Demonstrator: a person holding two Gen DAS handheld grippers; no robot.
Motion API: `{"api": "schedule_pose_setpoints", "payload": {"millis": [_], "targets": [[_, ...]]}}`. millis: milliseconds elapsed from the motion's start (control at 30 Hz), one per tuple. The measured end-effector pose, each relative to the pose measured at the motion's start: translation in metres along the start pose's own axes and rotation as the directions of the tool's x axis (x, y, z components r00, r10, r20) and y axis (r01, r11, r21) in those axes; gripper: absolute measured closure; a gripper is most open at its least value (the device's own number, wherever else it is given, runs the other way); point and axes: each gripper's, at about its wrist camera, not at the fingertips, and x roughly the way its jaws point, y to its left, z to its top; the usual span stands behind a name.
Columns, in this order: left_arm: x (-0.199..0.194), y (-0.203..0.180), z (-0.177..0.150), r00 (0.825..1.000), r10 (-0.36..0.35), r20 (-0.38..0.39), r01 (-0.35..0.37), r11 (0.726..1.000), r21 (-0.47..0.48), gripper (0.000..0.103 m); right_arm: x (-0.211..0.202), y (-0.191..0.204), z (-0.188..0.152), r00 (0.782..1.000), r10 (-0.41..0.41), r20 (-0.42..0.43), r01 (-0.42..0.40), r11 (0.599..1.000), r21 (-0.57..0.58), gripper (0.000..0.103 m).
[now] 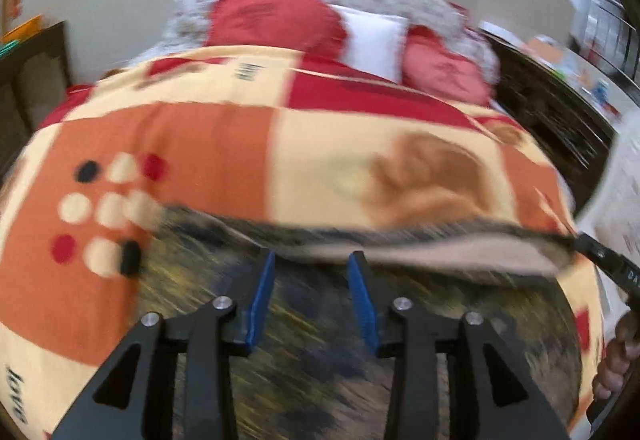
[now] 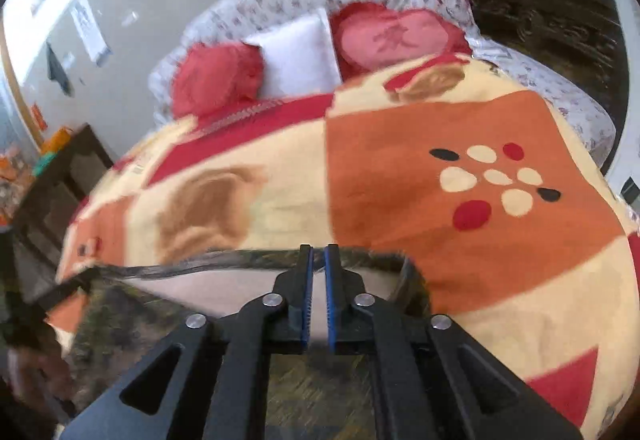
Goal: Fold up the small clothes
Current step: 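Open both grippers and release the folded shirt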
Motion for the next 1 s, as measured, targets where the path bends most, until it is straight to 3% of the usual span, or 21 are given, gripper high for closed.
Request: {"api": "schedule_pose_setpoints", "payload": {"millis": [133,267,333,367,400,500,567,633,700,1000], "targets": [[0.013,-0.032,-0.015,1.0,0.022,-0.017,-0.019,0.993,0.114,0.06,0.015,0.027,-0.028,0.984,0.018,-0.175,-0.034,0.995,-0.092,0.087],[0.039,-0.025,-0.008,0.995,0.07,-0.068,-0.065,0.995,0.074,0.06,0.052,0.019,-0.03,0.956,-0.065,-0.285,0.042,0.995,-0.087,0.087],[0.048,-0.016,-0.003,0.995,0.066,-0.073,-0.064,0.998,0.025,0.058,0.061,0.01,-0.014,0.976,-0.048,-0.214,0.037,0.998,-0.054,0.087],[0.05,-0.011,-0.001,0.996,0.066,-0.063,-0.067,0.998,-0.002,0.052,0.063,0.005,-0.005,0.982,-0.068,-0.177,0.062,0.997,-0.039,0.087],[0.053,-0.008,-0.003,0.996,0.069,-0.061,-0.071,0.997,-0.018,0.045,0.065,-0.003,0.003,0.984,-0.089,-0.151,0.089,0.996,-0.007,0.087],[0.06,-0.008,-0.009,0.994,0.086,-0.061,-0.088,0.996,-0.018,0.042,0.067,-0.009,0.008,0.981,-0.125,-0.147,0.134,0.99,0.053,0.087],[0.062,-0.01,-0.009,0.993,0.103,-0.06,-0.103,0.995,-0.003,0.04,0.065,0.004,0.003,0.986,-0.106,-0.125,0.107,0.994,-0.003,0.087],[0.062,-0.011,-0.01,0.993,0.104,-0.06,-0.105,0.994,-0.003,0.039,0.071,0.02,-0.009,0.981,-0.157,-0.11,0.146,0.984,-0.1,0.085],[0.063,-0.01,-0.01,0.993,0.102,-0.059,-0.103,0.995,-0.008,0.039,0.075,0.02,-0.017,0.981,-0.182,-0.065,0.173,0.977,-0.124,0.082],[0.064,-0.013,-0.013,0.991,0.123,-0.053,-0.123,0.992,-0.005,0.035,0.083,0.003,-0.019,0.993,-0.103,-0.064,0.1,0.993,-0.056,0.08]]}}
